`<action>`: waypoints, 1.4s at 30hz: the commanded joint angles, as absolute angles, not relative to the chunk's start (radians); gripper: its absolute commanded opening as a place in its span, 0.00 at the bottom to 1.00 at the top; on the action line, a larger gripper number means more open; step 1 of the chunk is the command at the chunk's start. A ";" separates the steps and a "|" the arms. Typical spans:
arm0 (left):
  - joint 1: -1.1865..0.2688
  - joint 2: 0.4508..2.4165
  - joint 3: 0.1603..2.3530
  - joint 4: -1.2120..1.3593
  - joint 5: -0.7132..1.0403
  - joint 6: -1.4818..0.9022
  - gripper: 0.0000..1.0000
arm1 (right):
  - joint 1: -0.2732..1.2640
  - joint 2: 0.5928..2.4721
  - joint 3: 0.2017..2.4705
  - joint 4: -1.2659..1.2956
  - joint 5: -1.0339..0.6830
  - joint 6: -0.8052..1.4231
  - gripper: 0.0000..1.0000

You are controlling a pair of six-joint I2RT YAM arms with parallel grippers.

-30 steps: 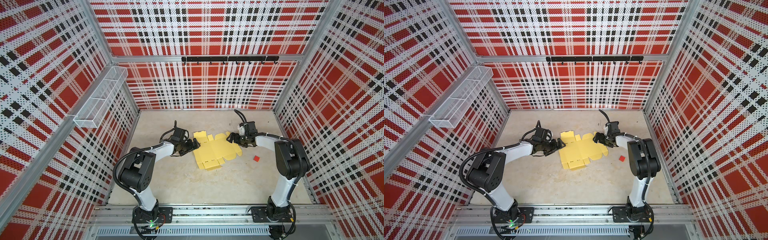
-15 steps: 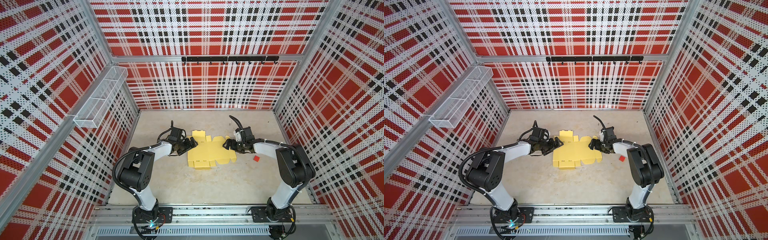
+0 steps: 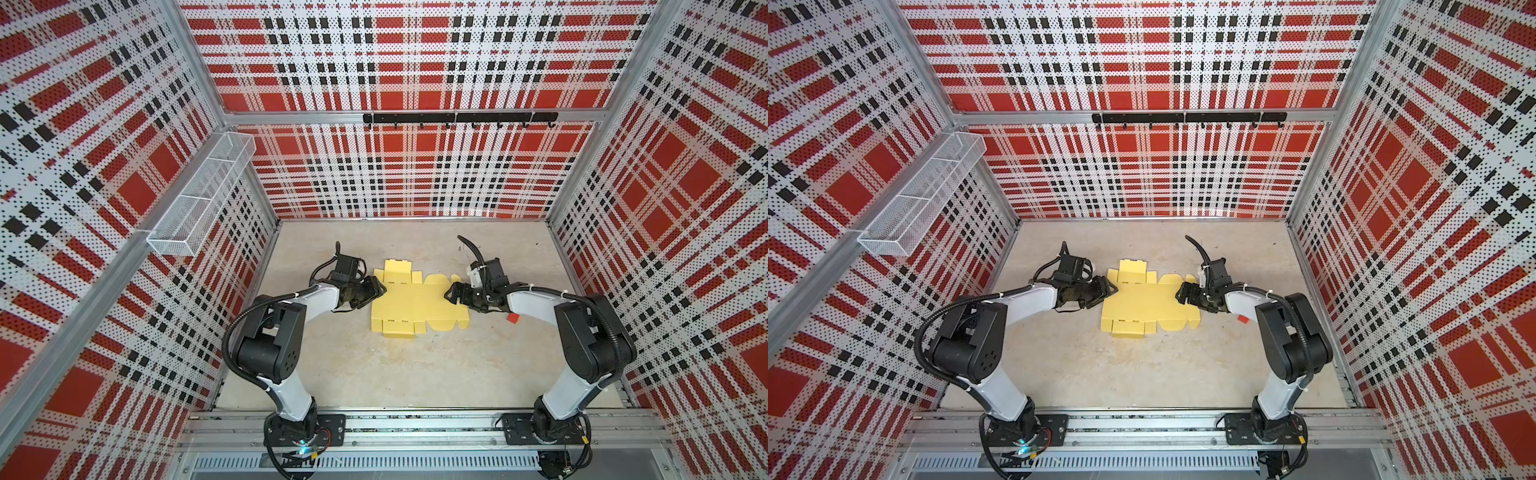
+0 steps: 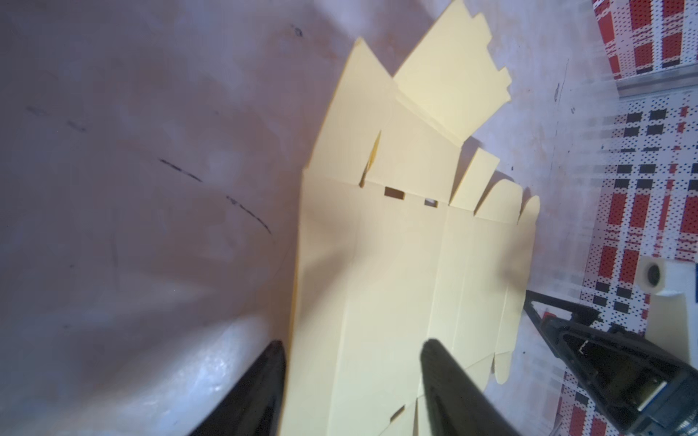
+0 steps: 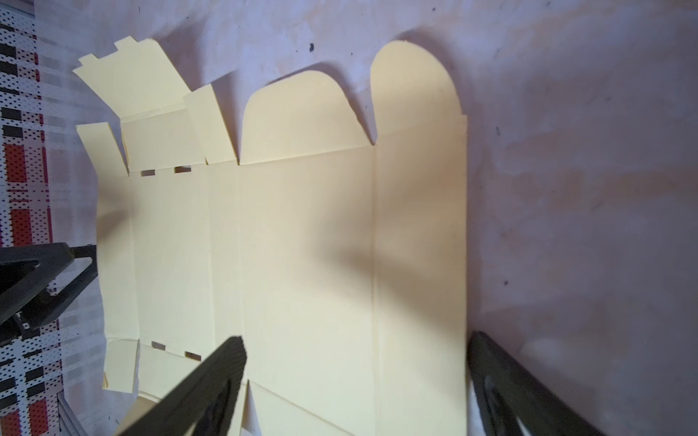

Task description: Fold the paper box

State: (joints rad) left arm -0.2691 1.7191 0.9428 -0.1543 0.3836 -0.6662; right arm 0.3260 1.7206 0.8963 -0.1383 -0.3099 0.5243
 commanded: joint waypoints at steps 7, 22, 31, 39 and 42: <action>-0.261 1.683 0.947 -0.168 0.347 -0.605 0.36 | 0.329 1.657 0.863 -0.168 -0.271 0.498 0.94; -0.265 1.791 0.998 -0.190 0.374 -0.585 0.55 | 0.330 1.656 0.837 -0.129 -0.297 0.498 0.94; -0.276 1.764 1.012 -0.206 0.376 -0.560 0.34 | 0.330 1.631 0.830 -0.128 -0.290 0.489 0.94; -0.296 1.704 1.018 -0.217 0.383 -0.527 0.13 | 0.331 1.532 0.838 -0.189 -0.222 0.422 0.94; -0.296 1.695 1.015 -0.204 0.394 -0.525 0.07 | 0.342 1.466 0.820 -0.182 -0.180 0.378 0.95</action>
State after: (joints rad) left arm -0.2901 1.7359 0.9905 -0.2096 0.3843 -0.5411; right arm 0.3286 1.5364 0.8345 -0.1959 -0.2329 0.4435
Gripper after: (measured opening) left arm 0.083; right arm 0.947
